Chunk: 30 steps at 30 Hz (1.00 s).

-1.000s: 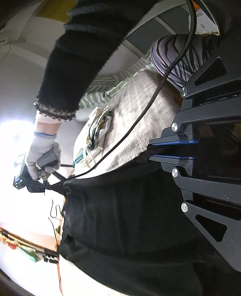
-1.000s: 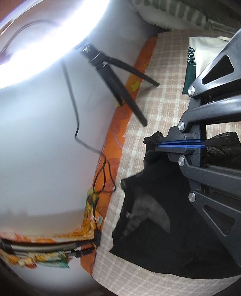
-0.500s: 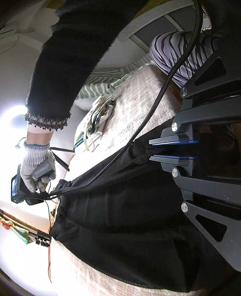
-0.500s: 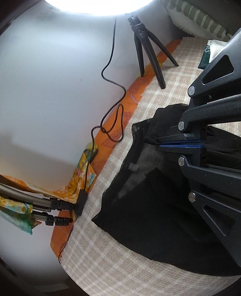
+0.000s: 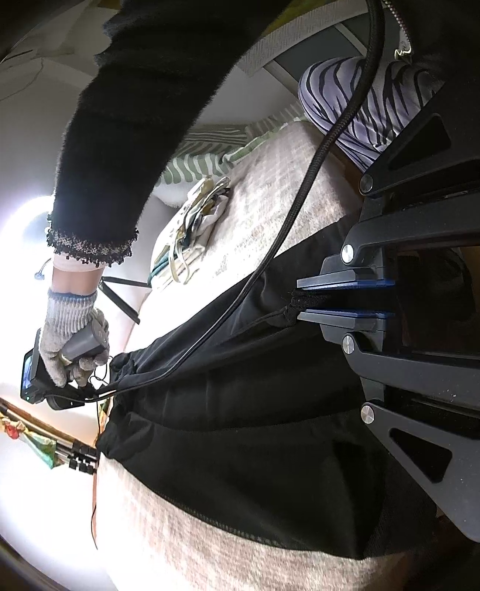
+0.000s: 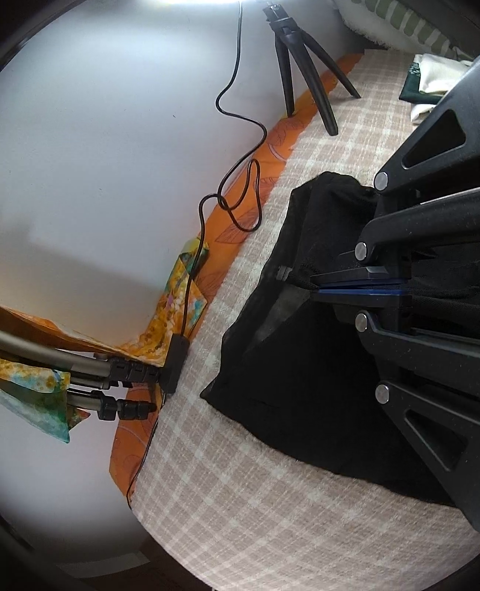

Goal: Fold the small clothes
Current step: 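Fold the gripped side edge over onto the first fold with both grippers, then open both grippers and withdraw them from the folded shirt strip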

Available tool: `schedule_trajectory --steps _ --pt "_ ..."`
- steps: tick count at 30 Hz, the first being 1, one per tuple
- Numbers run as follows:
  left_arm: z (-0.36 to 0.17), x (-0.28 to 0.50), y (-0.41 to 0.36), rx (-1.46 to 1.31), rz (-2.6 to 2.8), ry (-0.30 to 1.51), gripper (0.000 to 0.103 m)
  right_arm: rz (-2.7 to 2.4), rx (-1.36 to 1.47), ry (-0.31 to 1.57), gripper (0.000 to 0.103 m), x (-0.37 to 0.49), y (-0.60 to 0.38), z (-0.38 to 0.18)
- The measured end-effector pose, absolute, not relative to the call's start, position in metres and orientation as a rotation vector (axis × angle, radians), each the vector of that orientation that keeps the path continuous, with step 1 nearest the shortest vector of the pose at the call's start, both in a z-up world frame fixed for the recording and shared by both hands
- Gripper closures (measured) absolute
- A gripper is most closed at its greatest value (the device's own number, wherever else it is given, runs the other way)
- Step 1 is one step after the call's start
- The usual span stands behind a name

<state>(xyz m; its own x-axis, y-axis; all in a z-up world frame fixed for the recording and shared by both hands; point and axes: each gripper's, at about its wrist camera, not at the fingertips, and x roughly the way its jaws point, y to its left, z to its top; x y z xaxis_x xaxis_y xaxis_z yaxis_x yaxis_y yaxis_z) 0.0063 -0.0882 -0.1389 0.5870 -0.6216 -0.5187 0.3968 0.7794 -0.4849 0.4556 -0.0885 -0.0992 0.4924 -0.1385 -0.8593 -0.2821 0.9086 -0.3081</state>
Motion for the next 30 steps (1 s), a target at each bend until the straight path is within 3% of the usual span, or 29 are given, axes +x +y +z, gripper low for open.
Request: schedule_trajectory --steps 2,3,4,6,8,12,15,26,30 --pt "-0.140 0.007 -0.087 -0.335 -0.596 0.744 0.095 0.138 -0.399 1.076 0.097 0.457 -0.086 -0.098" --pt "-0.140 0.008 -0.085 -0.335 -0.586 0.754 0.091 0.148 -0.383 1.080 0.073 0.456 -0.086 -0.096" --pt "-0.140 0.008 -0.084 -0.338 -0.576 0.765 0.089 0.150 -0.360 1.068 0.058 0.454 -0.088 -0.090" --pt "-0.137 0.007 -0.081 -0.342 -0.568 0.768 0.089 0.181 -0.313 1.040 0.063 0.448 -0.093 -0.077" --pt "-0.129 0.003 -0.076 -0.326 -0.567 0.752 0.089 0.231 -0.236 1.014 0.063 0.437 -0.106 -0.057" --pt "-0.110 -0.008 -0.063 -0.277 -0.573 0.711 0.078 0.257 -0.117 0.972 0.063 0.406 -0.144 -0.028" --pt "-0.100 -0.012 -0.049 -0.237 -0.570 0.702 0.078 0.290 -0.034 0.964 0.062 0.370 -0.178 -0.018" --pt "-0.082 0.002 0.002 -0.098 -0.516 0.756 0.078 0.345 -0.062 1.034 0.066 0.199 -0.230 -0.057" --pt "-0.090 0.016 0.016 -0.099 -0.492 0.816 0.066 0.361 -0.075 1.110 0.066 0.150 -0.236 -0.079"
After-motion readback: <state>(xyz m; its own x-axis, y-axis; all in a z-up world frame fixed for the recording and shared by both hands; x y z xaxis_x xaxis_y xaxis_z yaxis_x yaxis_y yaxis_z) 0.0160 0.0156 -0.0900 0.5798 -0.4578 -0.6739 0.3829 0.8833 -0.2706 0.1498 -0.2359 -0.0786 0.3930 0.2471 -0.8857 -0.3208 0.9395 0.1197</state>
